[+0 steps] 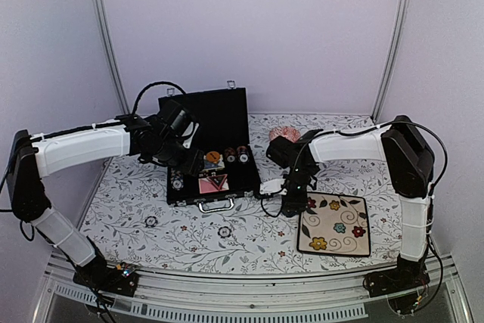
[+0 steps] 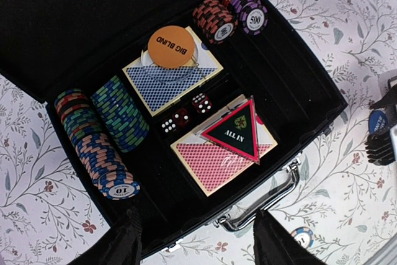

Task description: Pack up texas hold em set

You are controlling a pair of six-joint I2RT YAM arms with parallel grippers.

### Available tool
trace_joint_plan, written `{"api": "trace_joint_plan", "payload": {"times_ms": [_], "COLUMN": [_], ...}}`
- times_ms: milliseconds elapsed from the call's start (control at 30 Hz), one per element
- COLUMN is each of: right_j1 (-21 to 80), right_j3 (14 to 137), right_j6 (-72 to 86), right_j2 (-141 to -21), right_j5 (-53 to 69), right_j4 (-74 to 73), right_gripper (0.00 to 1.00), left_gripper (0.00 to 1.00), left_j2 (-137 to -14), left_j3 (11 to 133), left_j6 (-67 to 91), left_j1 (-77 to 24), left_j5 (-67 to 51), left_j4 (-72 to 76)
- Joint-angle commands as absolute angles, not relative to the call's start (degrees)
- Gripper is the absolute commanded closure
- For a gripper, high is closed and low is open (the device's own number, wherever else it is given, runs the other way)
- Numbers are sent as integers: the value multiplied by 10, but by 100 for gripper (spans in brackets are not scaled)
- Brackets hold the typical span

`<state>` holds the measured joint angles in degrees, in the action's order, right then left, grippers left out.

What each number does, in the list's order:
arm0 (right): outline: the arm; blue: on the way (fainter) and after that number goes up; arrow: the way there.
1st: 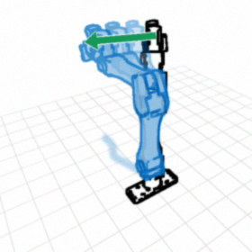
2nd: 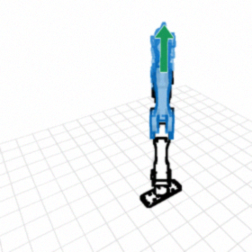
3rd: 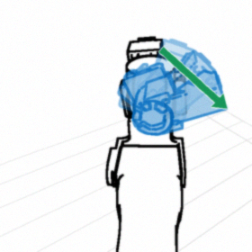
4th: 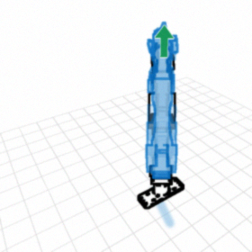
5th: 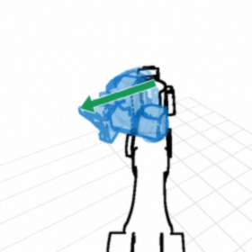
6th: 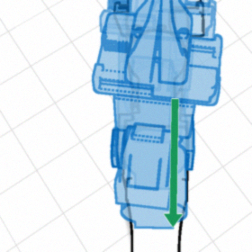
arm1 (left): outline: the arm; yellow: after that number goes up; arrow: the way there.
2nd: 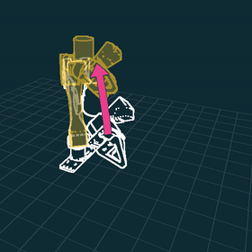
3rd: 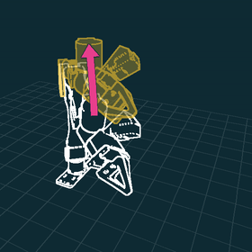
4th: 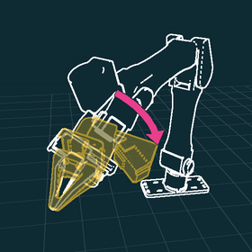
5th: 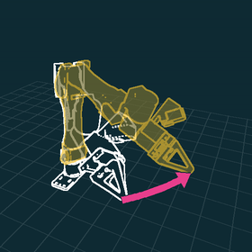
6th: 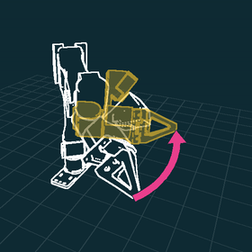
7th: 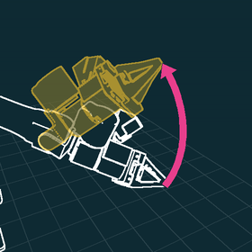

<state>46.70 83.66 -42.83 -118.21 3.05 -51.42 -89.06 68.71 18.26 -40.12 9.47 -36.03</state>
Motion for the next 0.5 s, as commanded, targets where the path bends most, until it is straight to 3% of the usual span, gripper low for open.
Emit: {"api": "trace_joint_plan", "payload": {"times_ms": [0, 467], "right_j1": [484, 492], "right_j3": [804, 835], "right_j6": [-415, -413], "right_j2": [-1197, -1194], "right_j5": [16, 24], "right_j4": [-508, -534], "right_gripper": [41, 56], "left_gripper": [38, 39], "left_j2": [-898, -894], "left_j3": [687, 675], "left_j6": [187, 197], "left_j1": [-393, -390], "left_j5": [96, 103], "left_j4": [-350, -346]}}
